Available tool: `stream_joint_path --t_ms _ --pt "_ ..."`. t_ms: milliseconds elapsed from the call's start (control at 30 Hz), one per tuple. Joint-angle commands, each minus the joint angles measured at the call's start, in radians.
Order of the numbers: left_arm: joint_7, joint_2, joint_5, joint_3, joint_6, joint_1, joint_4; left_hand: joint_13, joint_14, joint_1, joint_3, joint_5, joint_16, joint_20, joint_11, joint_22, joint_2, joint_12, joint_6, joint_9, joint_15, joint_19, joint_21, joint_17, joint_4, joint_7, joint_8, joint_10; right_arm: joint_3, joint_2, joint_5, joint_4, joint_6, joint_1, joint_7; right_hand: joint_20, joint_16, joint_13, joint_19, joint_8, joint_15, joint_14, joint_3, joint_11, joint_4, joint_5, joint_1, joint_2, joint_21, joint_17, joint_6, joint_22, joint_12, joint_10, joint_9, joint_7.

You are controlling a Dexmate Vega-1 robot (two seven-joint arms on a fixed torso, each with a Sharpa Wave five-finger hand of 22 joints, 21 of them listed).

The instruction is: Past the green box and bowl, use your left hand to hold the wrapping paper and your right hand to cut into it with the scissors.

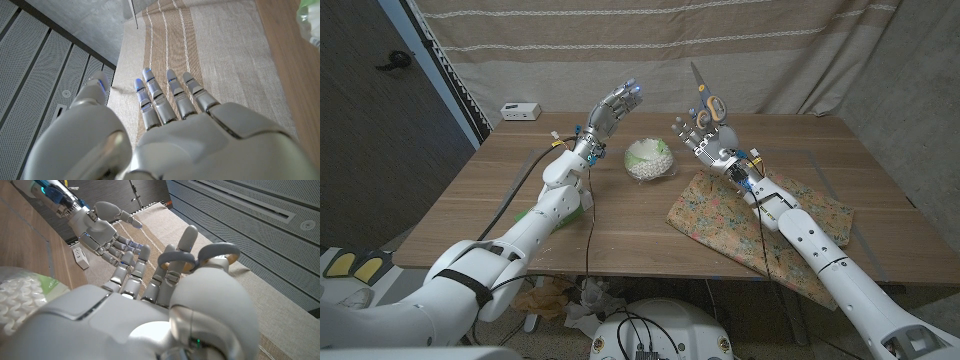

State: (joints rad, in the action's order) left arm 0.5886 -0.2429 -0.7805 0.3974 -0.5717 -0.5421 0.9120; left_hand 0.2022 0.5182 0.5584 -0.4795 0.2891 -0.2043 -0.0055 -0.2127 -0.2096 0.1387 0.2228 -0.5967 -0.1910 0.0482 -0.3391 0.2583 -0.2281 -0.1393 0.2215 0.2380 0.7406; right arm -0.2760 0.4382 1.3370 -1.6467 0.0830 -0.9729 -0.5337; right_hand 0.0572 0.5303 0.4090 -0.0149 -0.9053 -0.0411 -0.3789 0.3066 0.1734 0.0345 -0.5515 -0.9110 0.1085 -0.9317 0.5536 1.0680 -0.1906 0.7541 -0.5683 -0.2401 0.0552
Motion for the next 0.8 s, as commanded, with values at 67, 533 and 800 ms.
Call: stream_joint_path --t_ms 67,533,800 --pt "-0.005 0.000 0.000 0.000 0.001 0.001 -0.002 0.002 0.004 0.000 0.003 0.003 -0.009 -0.005 -0.001 -0.002 -0.007 0.007 -0.010 -0.001 0.164 -0.004 0.005 0.000 -0.002 0.001 0.009 0.008 0.004 -0.019 0.085 0.018 0.070 0.012 -0.011 -0.001 0.005 0.006 -0.010 0.010 -0.182 -0.010 -0.024 0.010 -0.018 0.001 -0.038 0.023 0.000 -0.003 0.019 0.000 -0.001 -0.003 0.015 0.007" --pt "0.004 0.009 0.003 0.002 -0.007 0.016 -0.023 0.002 0.003 0.001 0.003 0.003 -0.009 -0.004 -0.001 -0.003 -0.008 0.007 -0.016 -0.001 0.164 -0.003 0.005 0.001 -0.002 0.001 0.009 0.009 0.014 -0.035 0.107 0.029 0.100 0.031 -0.025 -0.005 0.002 0.007 0.004 0.044 -0.183 0.008 -0.038 0.012 -0.016 0.013 -0.034 0.043 0.014 -0.009 -0.017 0.001 -0.020 0.019 0.042 0.032" --pt "0.010 0.014 0.005 0.003 -0.010 0.024 -0.033 0.002 0.003 0.002 0.003 0.003 -0.009 -0.004 -0.001 -0.003 -0.008 0.006 -0.020 0.000 0.164 -0.003 0.005 0.001 -0.002 0.001 0.009 0.010 0.022 -0.043 0.118 0.029 0.105 0.032 -0.031 -0.014 -0.005 0.004 0.003 0.068 -0.178 0.026 -0.038 0.018 -0.020 0.018 -0.033 0.035 0.019 -0.014 -0.049 0.003 -0.037 0.041 0.049 0.043"
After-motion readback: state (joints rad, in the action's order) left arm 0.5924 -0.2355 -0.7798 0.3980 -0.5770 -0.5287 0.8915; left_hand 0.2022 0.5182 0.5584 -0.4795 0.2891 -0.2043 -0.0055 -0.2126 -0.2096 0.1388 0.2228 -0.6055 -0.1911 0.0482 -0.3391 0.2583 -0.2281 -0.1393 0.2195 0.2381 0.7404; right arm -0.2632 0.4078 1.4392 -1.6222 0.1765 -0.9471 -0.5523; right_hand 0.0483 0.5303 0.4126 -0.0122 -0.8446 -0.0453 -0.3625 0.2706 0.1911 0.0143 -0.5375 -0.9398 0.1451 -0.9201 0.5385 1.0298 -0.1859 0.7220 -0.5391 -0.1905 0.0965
